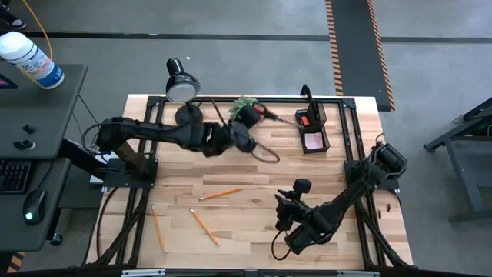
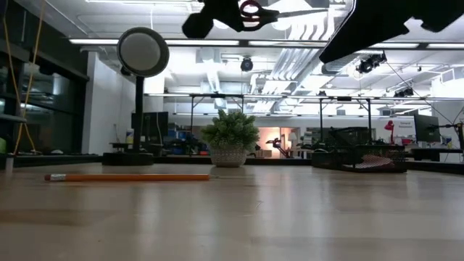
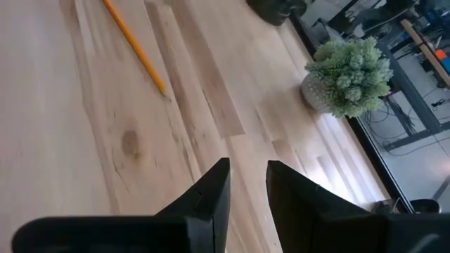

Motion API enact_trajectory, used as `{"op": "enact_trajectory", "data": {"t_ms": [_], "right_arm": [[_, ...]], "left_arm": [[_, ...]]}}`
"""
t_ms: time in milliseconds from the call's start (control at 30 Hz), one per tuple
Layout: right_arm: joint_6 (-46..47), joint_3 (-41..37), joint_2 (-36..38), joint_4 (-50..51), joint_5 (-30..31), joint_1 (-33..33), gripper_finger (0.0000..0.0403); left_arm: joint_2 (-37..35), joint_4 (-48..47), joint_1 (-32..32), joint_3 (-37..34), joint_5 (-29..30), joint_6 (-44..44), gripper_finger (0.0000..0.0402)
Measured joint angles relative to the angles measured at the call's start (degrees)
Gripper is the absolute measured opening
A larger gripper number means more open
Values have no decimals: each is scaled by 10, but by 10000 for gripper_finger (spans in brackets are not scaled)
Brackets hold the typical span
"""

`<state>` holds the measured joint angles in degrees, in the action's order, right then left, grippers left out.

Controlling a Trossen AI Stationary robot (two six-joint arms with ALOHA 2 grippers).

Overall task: Pick and place office supplies into organizer
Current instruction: Put the scissors into the desk organizer

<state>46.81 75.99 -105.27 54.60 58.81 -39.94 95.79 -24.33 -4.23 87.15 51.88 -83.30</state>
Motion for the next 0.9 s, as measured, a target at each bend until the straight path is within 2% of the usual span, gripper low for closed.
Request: {"op": "enact_trajectory", "data": {"t_ms": [133,367,533,633,733,900], "right_arm": [[39,0,0,15,26,-2,84],[87,0,0,71,2,39,84],[114,0,0,115,-27,72,65],[118,0,0,141,-33,82,39],[138,0,0,175,-59,83,9],[186,-66,0,181,-110,67,7]], "left_arm": [[0,58,-35,0,0,-87,0],[18,82,-78,2,-46,-191,0],[72,119,-100,0,-19,-310,0],[107,188,-110,0,10,-399,0],[133,282,-122,0,15,-489,0],[165,441,-132,0,-15,-619,0]]}}
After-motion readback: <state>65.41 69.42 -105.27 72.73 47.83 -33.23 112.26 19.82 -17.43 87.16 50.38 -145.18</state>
